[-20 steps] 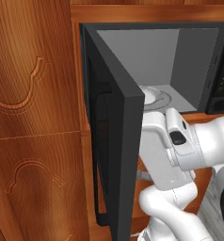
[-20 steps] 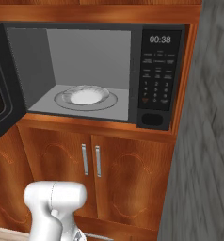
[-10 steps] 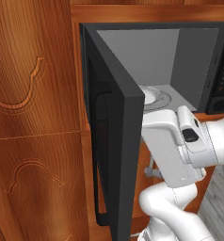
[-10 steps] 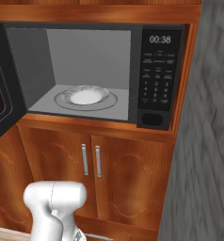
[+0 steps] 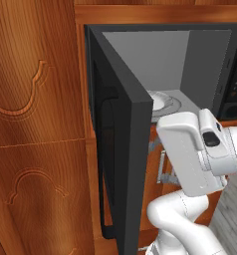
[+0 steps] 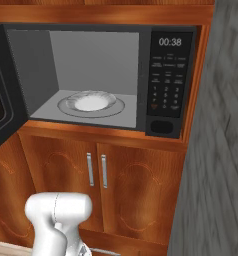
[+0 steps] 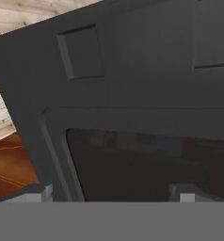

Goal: Pick the bell pepper from the counter and place it in the microwave. Then turn on the microwave.

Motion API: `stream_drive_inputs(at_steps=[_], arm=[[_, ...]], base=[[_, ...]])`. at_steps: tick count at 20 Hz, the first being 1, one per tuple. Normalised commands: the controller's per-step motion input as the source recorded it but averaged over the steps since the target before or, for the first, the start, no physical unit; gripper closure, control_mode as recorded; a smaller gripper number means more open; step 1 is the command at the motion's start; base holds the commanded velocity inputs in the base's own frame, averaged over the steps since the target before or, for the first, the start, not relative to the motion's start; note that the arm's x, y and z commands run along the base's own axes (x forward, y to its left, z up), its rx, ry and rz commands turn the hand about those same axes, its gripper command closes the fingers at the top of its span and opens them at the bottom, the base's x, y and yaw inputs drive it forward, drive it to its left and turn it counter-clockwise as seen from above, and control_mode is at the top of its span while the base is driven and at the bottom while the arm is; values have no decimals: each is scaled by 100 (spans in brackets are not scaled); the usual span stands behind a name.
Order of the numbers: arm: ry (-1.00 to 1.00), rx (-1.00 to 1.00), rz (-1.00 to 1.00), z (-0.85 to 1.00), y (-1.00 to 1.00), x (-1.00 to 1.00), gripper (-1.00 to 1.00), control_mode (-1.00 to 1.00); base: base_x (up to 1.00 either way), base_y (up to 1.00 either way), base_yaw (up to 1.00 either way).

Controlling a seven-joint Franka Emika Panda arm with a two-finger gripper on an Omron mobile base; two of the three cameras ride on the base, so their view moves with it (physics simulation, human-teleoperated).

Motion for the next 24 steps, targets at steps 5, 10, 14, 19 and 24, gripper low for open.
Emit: stream_drive_inputs(at_steps=[5, 10, 14, 19, 24], arm=[[0, 2, -9, 0, -30, 0, -100, -100], [0, 3, -8, 0, -35, 0, -100, -100], [0, 4, -7, 0, -32, 0, -100, -100], [0, 5, -8, 0, -24, 0, -100, -100], [0, 5, -11, 0, -13, 0, -100, -100]], base=[[0, 0, 0], [0, 0, 0], [0, 0, 0], [0, 0, 0], [0, 0, 0]])
